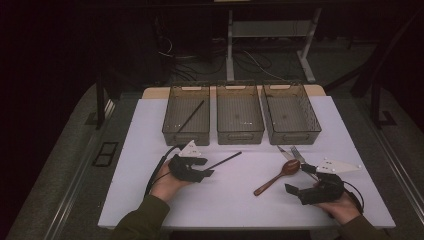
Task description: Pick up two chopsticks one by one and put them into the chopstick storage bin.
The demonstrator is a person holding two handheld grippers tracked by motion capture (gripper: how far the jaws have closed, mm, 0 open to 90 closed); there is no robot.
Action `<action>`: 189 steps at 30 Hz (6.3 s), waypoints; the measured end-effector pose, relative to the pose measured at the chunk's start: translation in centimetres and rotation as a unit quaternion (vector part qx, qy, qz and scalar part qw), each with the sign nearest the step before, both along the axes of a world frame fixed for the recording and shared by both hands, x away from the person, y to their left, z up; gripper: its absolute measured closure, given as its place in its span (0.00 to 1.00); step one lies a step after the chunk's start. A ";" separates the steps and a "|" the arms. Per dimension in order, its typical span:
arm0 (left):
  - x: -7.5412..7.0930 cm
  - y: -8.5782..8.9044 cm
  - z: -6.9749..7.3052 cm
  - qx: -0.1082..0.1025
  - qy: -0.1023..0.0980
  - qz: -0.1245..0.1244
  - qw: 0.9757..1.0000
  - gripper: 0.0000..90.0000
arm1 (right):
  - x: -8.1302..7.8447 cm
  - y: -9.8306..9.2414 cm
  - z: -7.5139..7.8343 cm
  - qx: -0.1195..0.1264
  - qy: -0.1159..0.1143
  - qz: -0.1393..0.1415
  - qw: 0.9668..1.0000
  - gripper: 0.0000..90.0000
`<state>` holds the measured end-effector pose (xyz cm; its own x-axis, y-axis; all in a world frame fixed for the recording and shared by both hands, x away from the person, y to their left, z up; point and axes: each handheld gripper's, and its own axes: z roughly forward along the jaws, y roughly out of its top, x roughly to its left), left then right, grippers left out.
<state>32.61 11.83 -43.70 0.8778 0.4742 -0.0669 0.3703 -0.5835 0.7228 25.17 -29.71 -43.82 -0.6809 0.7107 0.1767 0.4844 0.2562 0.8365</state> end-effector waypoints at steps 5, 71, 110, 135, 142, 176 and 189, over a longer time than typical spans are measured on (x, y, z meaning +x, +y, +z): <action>0.1 0.0 -0.3 0.009 0.005 -0.004 1.000 0.70 | 0.0 0.0 0.0 0.000 0.000 0.000 1.000 0.02; -0.5 0.1 2.1 -0.005 0.026 -0.002 1.000 0.95 | 0.0 -0.1 0.1 0.001 -0.002 -0.001 1.000 0.02; -0.2 3.3 6.3 -0.070 -0.003 0.043 0.997 0.95 | 0.0 0.0 0.0 0.002 -0.003 0.002 1.000 0.02; 3.6 5.8 7.6 -0.070 -0.018 0.132 0.989 0.95 | 0.1 0.1 0.0 0.000 -0.003 0.001 1.000 0.02; 5.6 6.2 9.0 -0.070 -0.028 0.158 0.985 0.95 | 0.0 0.0 0.0 0.002 -0.004 0.001 1.000 0.02; 14.5 5.0 8.2 0.014 -0.009 0.245 0.969 0.95 | -0.1 -0.3 0.3 0.014 -0.006 0.000 1.000 0.02; 16.1 3.8 6.5 0.037 0.015 0.257 0.965 0.95 | -0.1 -0.4 0.3 0.018 -0.004 -0.001 1.000 0.02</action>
